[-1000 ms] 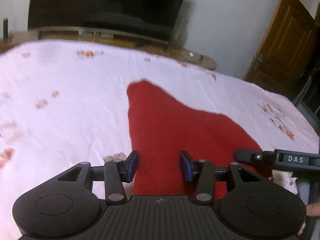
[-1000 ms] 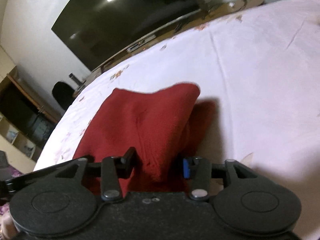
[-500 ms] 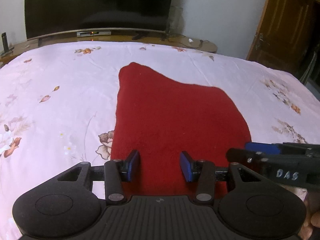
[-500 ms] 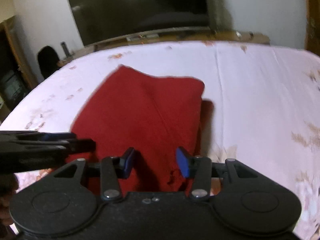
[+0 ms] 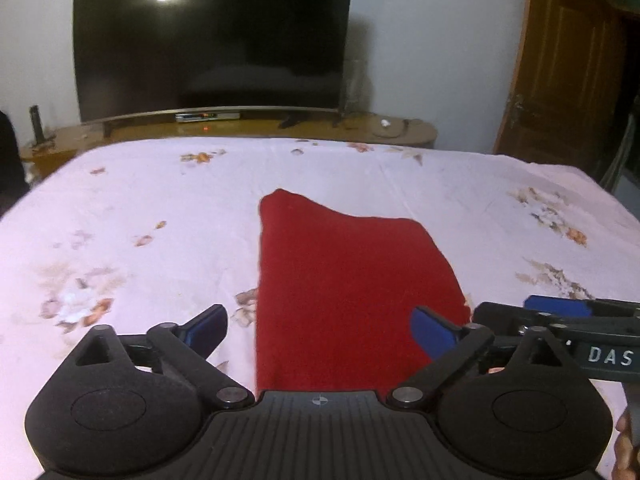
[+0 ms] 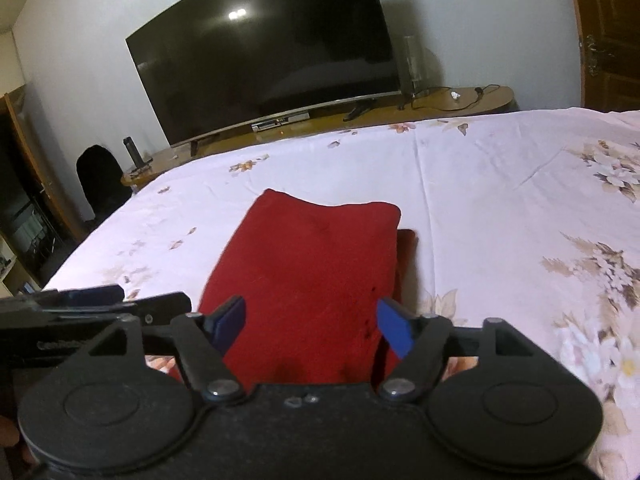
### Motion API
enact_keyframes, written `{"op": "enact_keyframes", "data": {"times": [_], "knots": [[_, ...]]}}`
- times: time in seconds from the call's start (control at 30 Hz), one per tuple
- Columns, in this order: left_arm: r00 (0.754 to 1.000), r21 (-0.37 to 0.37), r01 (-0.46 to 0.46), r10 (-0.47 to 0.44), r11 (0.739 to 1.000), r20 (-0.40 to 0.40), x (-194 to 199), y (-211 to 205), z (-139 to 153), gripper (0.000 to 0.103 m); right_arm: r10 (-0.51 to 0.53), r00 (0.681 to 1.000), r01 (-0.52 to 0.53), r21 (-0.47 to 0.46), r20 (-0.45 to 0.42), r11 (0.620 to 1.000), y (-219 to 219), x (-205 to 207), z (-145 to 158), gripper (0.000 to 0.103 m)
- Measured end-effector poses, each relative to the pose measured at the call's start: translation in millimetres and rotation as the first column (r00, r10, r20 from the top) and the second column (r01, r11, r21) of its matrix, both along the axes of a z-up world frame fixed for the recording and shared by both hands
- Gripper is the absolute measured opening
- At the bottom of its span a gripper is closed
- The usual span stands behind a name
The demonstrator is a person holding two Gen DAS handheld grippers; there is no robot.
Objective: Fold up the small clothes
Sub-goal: 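Open both tools and lift them away from the folded sweater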
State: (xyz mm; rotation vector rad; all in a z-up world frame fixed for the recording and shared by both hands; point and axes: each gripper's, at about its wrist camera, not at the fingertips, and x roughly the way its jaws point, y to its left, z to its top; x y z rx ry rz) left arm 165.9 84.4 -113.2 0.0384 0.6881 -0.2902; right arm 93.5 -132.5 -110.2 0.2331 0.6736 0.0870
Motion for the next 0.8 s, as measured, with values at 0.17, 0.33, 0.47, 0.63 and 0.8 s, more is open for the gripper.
{"op": "enact_keyframes", "data": {"times": [0.17,0.33,0.47,0.63,0.8], "knots": [[1.0,-0.026,-0.028,0.027,0.999,-0.014,-32,14,20,0.103,-0.023,1.0,0.023,0.035,0.011,0.999,3,-33,17,0.085],[0.993,-0.002,-0.121,0.121,0.993,-0.01,-59,28,35,0.103,-0.046,0.999,0.045,0.028,0.025,0.999,5,-69,35,0.092],[0.991,0.061,-0.129,0.126,0.99,0.038,-77,29,45,0.103,-0.063,0.998,0.063,0.059,0.008,0.996,4,-84,45,0.096],[0.992,-0.046,-0.122,0.123,0.991,0.015,-96,37,58,0.103,-0.095,0.994,0.097,0.039,-0.046,0.995,6,-94,57,0.1],[0.99,-0.032,-0.141,0.141,0.989,0.0,-106,33,64,0.103,-0.086,0.996,0.085,-0.065,-0.006,0.994,14,-106,65,0.1]]}}
